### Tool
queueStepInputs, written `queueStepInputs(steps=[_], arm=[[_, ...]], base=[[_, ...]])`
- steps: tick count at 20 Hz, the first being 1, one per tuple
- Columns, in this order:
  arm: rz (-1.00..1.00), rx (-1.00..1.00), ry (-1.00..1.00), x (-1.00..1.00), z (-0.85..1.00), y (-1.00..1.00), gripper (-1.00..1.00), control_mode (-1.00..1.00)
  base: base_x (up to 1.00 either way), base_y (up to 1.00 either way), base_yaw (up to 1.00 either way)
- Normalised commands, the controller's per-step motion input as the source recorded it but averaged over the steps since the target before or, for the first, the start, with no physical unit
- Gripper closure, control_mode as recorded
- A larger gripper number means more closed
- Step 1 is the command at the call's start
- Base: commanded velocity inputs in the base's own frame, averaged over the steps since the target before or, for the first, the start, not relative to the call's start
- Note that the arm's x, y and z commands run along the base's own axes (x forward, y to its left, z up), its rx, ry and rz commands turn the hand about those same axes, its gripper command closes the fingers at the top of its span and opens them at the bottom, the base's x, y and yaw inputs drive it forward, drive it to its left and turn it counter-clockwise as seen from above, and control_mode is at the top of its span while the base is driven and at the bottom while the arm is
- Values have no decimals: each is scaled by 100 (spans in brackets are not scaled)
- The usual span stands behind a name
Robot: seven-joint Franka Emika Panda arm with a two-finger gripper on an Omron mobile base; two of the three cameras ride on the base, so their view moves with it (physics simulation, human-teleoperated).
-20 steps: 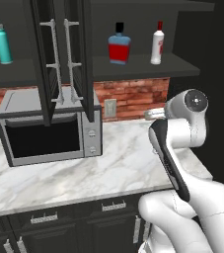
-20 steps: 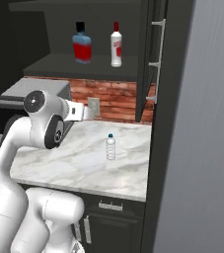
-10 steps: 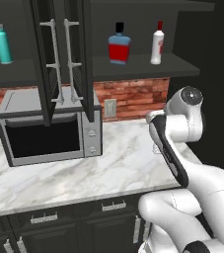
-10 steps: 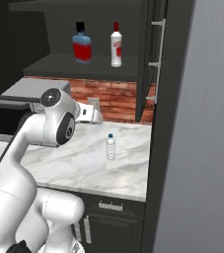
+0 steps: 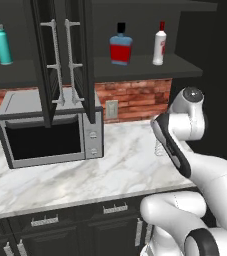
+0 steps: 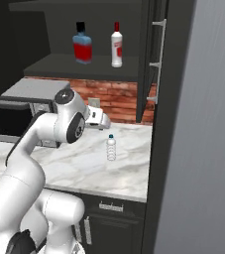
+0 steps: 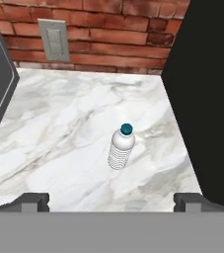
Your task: Sort all alcoholic drinks to one cabinet, and non-alcoholic drinks to the other.
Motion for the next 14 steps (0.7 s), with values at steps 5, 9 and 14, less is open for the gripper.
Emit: queueStepInputs(steps=[5, 9, 14], arm=[[0, -1, -2, 3, -53, -10, -100, -100], [0, -2, -10, 0, -46, -2, -100, -100], [-1, 0, -9, 0, -38, -11, -100, -100]], base=[[0, 0, 0], [0, 0, 0], [0, 0, 0]])
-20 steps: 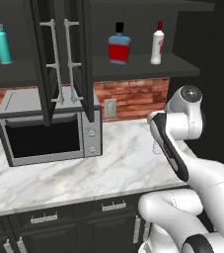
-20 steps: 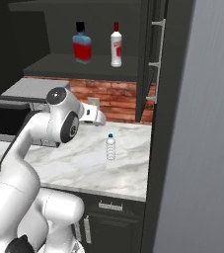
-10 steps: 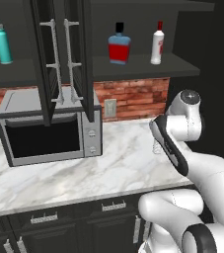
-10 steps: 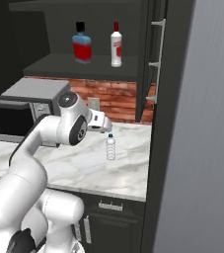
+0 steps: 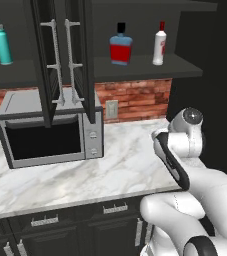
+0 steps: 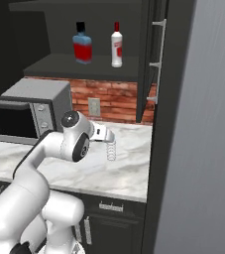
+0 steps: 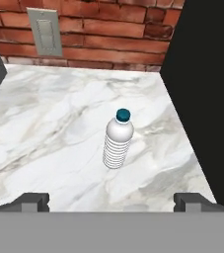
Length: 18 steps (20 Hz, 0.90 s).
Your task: Sort all alcoholic drinks to one cabinet, and non-alcoholic drinks to the other.
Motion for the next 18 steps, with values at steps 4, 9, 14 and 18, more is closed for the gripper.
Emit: queueStepInputs(steps=[4, 9, 14, 18], arm=[[-1, 0, -5, 0, -23, -19, -100, -100], [-1, 0, 0, 8, -14, -18, -100, -100], [0, 0, 4, 16, -7, -1, -100, -100], [0, 0, 5, 13, -3, 0, -100, -100]], base=[[0, 0, 0], [0, 0, 0], [0, 0, 0], [0, 0, 0]])
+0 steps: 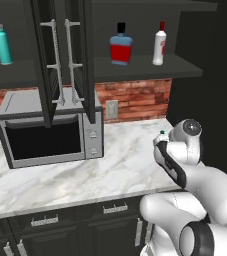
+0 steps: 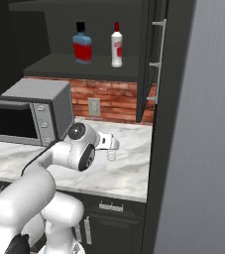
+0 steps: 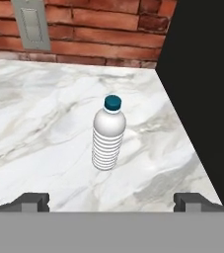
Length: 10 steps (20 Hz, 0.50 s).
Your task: Sort all alcoholic drinks to one cabinet, and non-alcoholic drinks to the other.
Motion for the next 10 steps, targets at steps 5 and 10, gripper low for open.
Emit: queueStepInputs(steps=[5, 10], arm=[[0, 0, 7, 11, -1, 0, -100, -100], [0, 0, 1, 11, -16, 0, -100, -100]], base=[[0, 0, 0], [0, 0, 0]])
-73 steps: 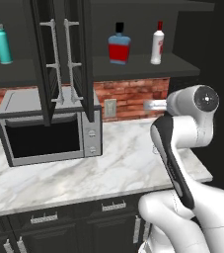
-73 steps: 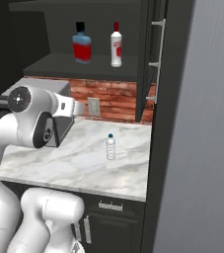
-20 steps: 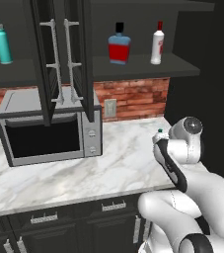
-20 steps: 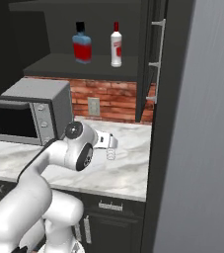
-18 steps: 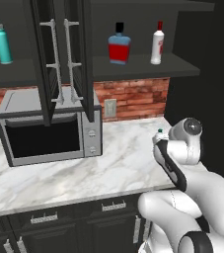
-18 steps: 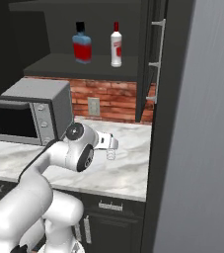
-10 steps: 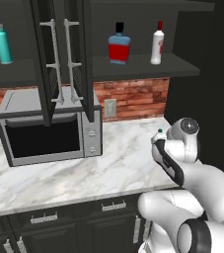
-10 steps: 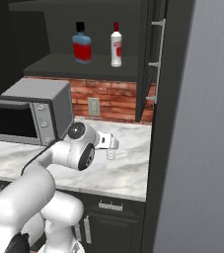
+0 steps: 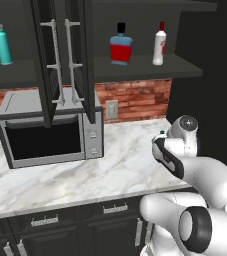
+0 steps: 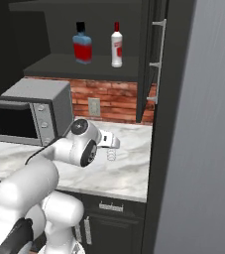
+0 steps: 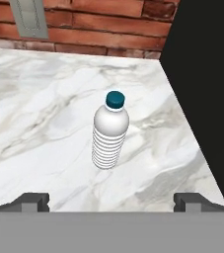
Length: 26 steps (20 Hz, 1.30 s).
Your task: Sort all alcoholic drinks to one cabinet, and non-alcoholic drinks to the other.
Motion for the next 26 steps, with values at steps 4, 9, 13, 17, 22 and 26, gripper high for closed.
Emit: queueStepInputs(steps=[4, 9, 13, 17, 22, 26], arm=[[0, 0, 0, 11, -18, 0, -100, -100], [0, 1, 0, 9, -17, 3, -100, -100], [0, 3, 0, 15, -5, 1, -100, -100], [0, 4, 0, 14, -2, 0, -100, -100], [0, 2, 3, 11, -3, 0, -100, -100], [-2, 0, 4, 7, -5, -1, -100, -100]], base=[[0, 0, 0], [0, 0, 0], [0, 0, 0], [0, 0, 0], [0, 0, 0], [0, 0, 0]])
